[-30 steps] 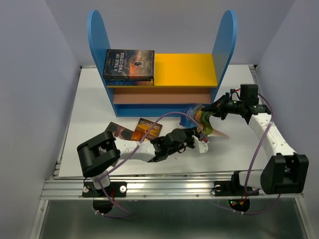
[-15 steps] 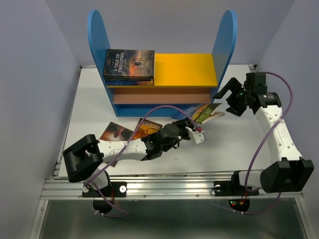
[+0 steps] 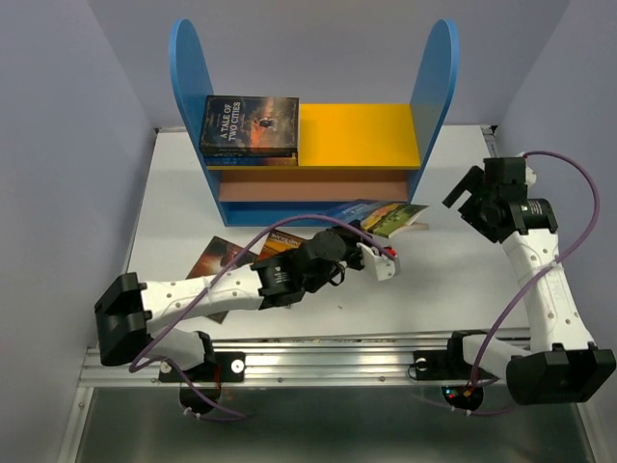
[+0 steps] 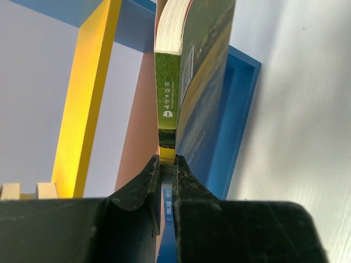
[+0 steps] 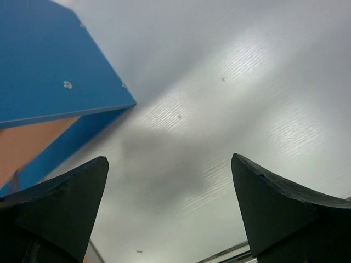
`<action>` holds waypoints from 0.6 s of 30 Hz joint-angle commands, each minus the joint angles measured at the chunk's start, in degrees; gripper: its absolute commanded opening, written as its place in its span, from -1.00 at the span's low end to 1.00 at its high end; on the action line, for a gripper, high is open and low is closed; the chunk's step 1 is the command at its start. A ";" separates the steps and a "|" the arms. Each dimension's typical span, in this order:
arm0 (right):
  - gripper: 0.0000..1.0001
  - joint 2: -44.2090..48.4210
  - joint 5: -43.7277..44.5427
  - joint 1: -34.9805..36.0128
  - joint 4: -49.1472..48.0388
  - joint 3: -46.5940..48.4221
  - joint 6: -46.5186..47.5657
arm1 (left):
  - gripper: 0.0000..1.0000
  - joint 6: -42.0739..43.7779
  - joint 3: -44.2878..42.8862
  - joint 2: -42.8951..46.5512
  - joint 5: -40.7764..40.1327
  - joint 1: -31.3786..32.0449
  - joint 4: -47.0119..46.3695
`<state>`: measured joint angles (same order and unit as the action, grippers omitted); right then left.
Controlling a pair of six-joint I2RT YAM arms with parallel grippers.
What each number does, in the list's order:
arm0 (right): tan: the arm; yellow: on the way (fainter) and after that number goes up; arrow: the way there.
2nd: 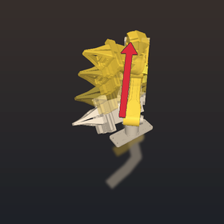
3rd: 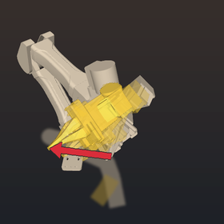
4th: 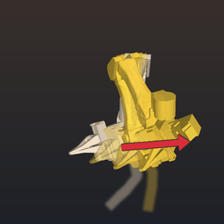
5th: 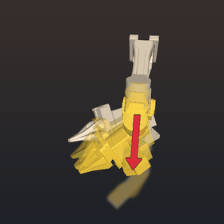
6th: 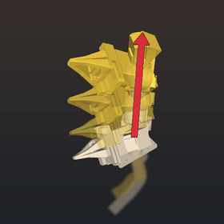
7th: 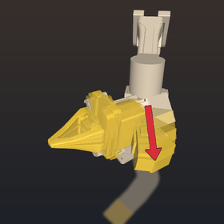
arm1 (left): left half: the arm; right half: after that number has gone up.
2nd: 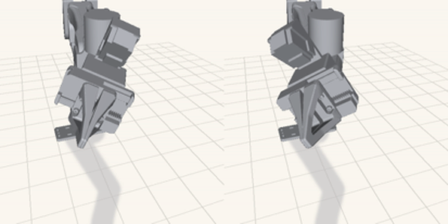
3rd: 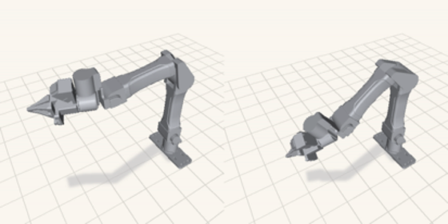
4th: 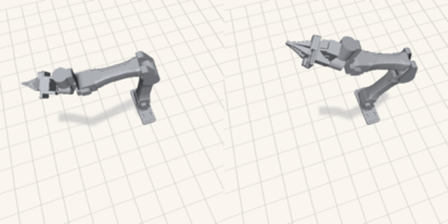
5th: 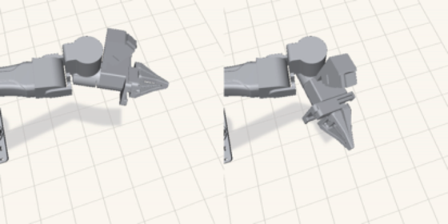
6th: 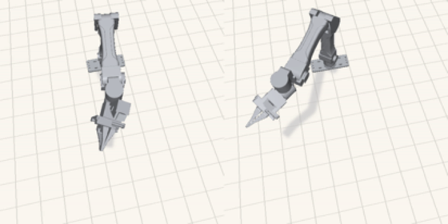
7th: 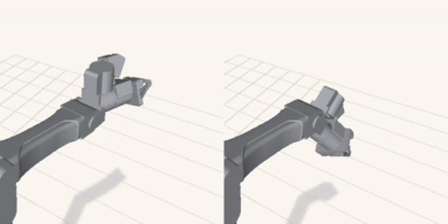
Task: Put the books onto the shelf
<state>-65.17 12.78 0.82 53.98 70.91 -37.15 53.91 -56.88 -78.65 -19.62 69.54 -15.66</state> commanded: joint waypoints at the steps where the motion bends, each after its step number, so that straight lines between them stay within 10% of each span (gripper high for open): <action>1: 1.00 4.08 10.85 -0.73 1.22 -0.51 -0.82 | -1.00 1.81 -6.65 9.29 -0.78 2.09 7.28; 18: 1.00 6.90 10.34 -0.73 0.17 -5.79 0.49 | -1.00 17.27 -30.55 4.13 -17.12 7.46 21.29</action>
<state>-59.79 21.45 0.40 55.24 65.01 -37.28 64.69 -81.82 -73.41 -29.19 77.17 7.68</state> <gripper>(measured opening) 0.995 0.172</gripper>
